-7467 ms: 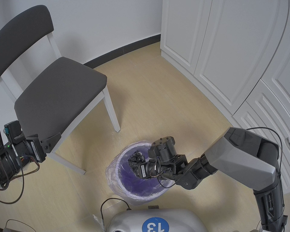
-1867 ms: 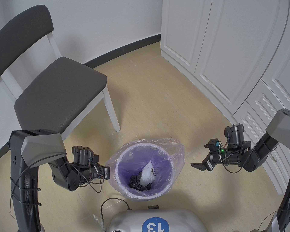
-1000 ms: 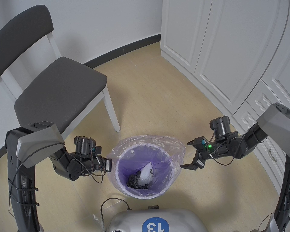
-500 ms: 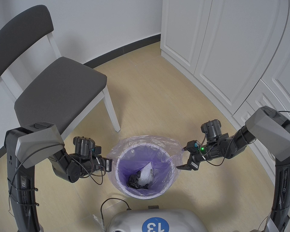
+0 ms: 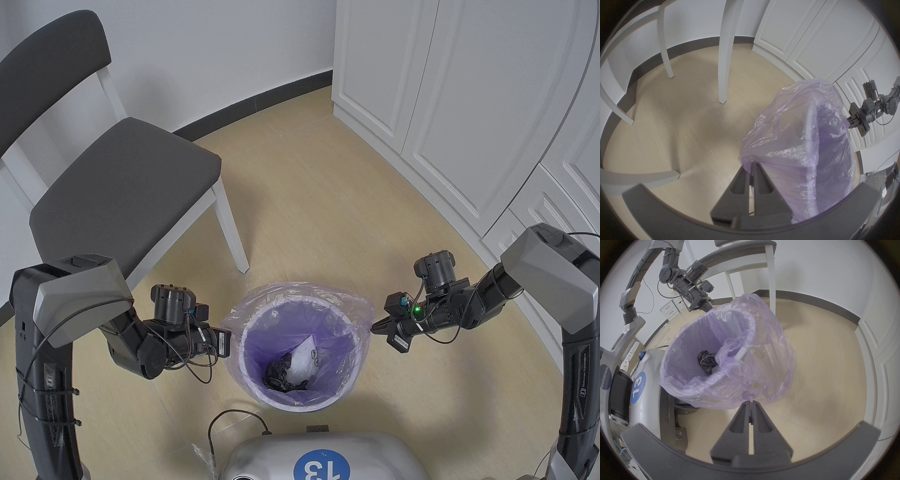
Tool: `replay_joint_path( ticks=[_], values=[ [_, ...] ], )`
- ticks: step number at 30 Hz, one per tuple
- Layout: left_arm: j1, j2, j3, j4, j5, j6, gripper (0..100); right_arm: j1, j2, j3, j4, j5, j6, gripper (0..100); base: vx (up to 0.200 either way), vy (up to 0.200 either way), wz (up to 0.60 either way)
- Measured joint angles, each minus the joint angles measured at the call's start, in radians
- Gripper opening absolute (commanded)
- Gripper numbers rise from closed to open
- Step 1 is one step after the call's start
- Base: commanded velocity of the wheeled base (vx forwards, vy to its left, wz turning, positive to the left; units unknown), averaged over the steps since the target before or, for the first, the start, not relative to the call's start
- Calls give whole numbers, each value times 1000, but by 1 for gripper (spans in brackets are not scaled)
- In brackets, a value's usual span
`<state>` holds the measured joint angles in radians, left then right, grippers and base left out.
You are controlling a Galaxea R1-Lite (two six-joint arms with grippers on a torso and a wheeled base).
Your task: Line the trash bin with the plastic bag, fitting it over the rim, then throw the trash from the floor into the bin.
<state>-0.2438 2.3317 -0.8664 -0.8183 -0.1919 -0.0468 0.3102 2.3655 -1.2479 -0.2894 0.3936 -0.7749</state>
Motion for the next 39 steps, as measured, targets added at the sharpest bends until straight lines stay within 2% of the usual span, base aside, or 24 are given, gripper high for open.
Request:
replay_joint_path(
  ticks=[6,7,19,30,31,39],
  values=[
    [1,1,9,-15,1,-1,0,-12,-1,27,1,10,-9,0,0,0,0],
    [1,1,11,-17,1,0,0,-14,-7,35,2,10,-14,100,0,0,0],
    [-2,11,45,-58,1,2,0,28,-59,75,46,6,-30,100,0,0,0],
    [-3,8,49,-63,3,3,0,33,-18,-26,72,3,-30,100,0,0,0],
    [-3,8,49,-63,3,3,0,32,-13,-32,75,3,-31,0,0,0,0],
    [-3,9,50,-63,2,1,0,34,21,-71,81,9,-29,0,0,0,0]
  ],
)
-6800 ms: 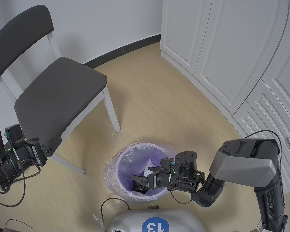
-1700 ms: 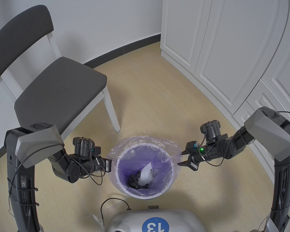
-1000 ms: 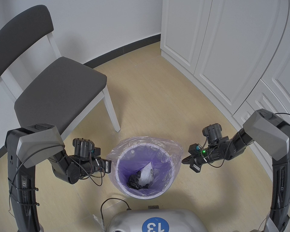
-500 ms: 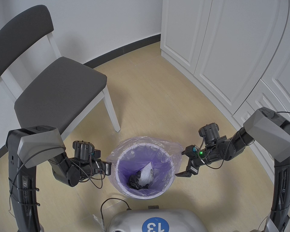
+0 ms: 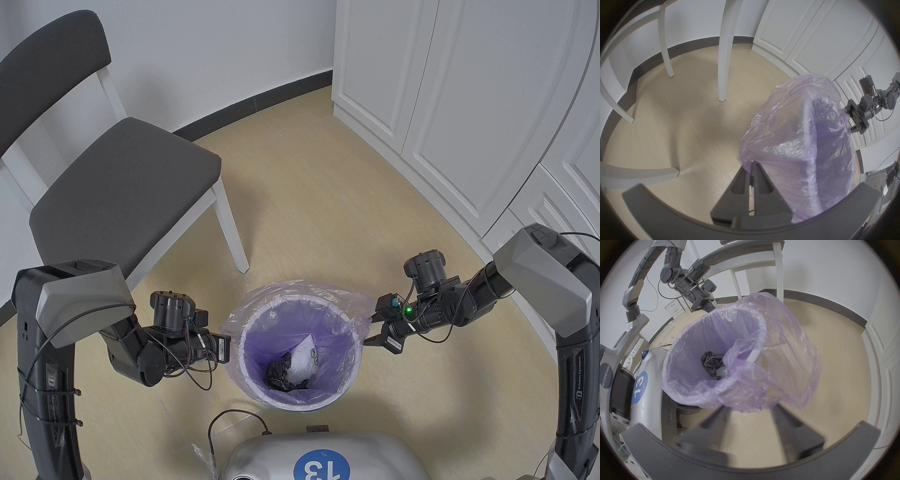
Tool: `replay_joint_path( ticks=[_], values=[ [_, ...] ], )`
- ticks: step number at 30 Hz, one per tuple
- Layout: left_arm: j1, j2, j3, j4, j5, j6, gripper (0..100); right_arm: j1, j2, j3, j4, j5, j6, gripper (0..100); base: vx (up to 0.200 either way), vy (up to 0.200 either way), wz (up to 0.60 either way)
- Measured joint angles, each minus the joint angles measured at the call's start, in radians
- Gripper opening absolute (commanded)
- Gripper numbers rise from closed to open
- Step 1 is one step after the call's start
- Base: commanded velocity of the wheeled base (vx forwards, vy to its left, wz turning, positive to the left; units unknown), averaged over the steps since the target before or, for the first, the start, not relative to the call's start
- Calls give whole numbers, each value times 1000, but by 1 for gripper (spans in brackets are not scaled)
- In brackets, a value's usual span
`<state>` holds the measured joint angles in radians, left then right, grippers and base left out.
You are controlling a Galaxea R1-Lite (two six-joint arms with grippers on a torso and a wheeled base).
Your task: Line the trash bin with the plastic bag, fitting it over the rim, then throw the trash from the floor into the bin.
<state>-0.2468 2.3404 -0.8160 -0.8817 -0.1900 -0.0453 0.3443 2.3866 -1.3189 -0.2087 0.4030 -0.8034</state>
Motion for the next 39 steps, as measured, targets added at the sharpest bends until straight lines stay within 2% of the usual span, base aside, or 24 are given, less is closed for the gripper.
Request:
replay_joint_path(
  ticks=[12,13,19,23,39],
  values=[
    [2,6,2,-1,1,0,0,-27,12,-7,1,0,-2,0,0,0,0],
    [1,6,5,-1,1,0,0,-31,11,-1,1,0,-4,100,0,0,0],
    [4,5,23,-7,5,1,0,-51,-34,47,13,-1,-15,100,0,0,0],
    [1,6,35,-37,7,1,0,-54,-69,55,72,-4,-21,100,0,0,0],
    [-4,-3,70,-66,9,2,0,-21,-60,-123,123,-4,-33,100,0,0,0]
  ],
)
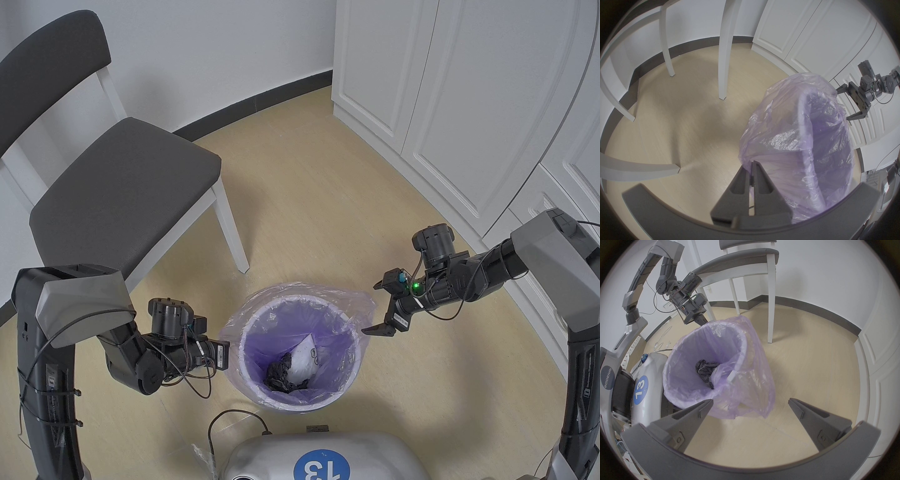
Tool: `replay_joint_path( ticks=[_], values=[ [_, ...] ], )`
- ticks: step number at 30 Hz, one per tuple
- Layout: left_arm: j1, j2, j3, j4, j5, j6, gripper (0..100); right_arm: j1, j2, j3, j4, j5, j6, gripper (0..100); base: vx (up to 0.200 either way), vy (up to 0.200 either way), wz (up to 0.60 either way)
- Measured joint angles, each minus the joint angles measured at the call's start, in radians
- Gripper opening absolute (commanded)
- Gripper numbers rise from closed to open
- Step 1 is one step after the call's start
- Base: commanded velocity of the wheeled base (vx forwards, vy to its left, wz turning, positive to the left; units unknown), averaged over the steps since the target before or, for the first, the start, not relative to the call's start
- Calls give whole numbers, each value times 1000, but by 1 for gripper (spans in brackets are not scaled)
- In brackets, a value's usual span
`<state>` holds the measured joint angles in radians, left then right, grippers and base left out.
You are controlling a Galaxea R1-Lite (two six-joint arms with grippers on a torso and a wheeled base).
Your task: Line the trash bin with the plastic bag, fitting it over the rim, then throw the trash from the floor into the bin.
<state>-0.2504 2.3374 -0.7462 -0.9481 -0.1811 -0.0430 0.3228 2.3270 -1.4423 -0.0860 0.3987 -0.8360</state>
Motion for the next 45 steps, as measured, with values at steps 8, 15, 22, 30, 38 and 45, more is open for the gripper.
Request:
replay_joint_path(
  ticks=[8,15,22,30,38,45],
  values=[
    [5,-1,7,-23,0,-1,0,-14,51,-74,4,22,23,100,0,0,0],
    [4,3,20,-54,-1,-1,0,-41,84,-92,2,224,105,100,0,0,0],
    [-2,8,22,-62,-2,-1,0,-81,100,-98,-4,334,179,100,0,0,0],
    [-3,10,30,-64,0,-1,0,-94,126,-112,-3,377,193,0,0,0,0],
    [2,20,23,-76,3,2,0,-96,149,-115,-7,379,198,0,0,0,0],
    [17,55,-10,-77,13,56,0,-100,184,-129,-23,275,194,0,0,0,0]
  ],
)
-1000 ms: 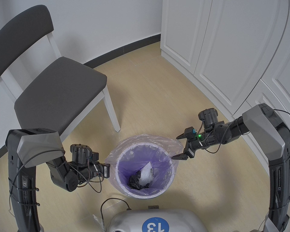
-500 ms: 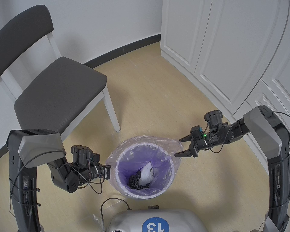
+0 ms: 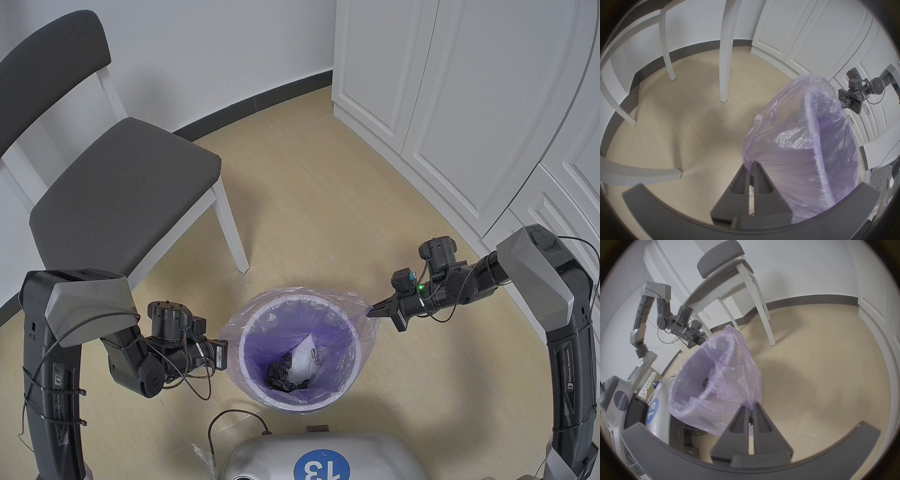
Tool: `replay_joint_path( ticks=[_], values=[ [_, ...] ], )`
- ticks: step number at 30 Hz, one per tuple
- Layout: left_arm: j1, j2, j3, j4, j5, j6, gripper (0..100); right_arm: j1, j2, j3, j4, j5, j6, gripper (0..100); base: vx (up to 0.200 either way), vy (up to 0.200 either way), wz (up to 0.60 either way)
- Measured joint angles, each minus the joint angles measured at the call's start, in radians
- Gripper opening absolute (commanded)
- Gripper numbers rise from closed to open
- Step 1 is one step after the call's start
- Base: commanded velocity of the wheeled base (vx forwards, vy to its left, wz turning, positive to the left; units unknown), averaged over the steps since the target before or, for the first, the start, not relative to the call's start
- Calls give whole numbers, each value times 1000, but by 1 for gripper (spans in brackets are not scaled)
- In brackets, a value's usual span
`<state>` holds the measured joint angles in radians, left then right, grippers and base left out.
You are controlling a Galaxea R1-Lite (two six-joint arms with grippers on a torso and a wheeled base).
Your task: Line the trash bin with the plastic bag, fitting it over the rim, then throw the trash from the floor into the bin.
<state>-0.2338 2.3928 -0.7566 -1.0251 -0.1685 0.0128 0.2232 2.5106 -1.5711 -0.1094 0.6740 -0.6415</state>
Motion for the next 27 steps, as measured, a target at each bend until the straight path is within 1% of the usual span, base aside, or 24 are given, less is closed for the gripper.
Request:
replay_joint_path(
  ticks=[3,7,8,9,20,27],
  values=[
    [6,18,-15,1,3,23,0,2,21,-6,-34,-57,-1,0,0,0,0],
    [10,38,-38,6,5,30,0,13,48,-21,-54,-104,0,0,0,0,0],
    [9,48,-51,8,6,30,0,19,61,-29,-54,-130,0,0,0,0,0],
    [9,52,-55,8,6,30,0,21,65,-32,-54,-137,0,0,0,0,0],
    [2,91,-79,2,5,30,0,63,122,-46,-79,-156,-11,0,0,0,0],
    [1,103,-79,2,5,31,0,87,158,-88,-84,-160,-13,0,0,0,0]
  ],
)
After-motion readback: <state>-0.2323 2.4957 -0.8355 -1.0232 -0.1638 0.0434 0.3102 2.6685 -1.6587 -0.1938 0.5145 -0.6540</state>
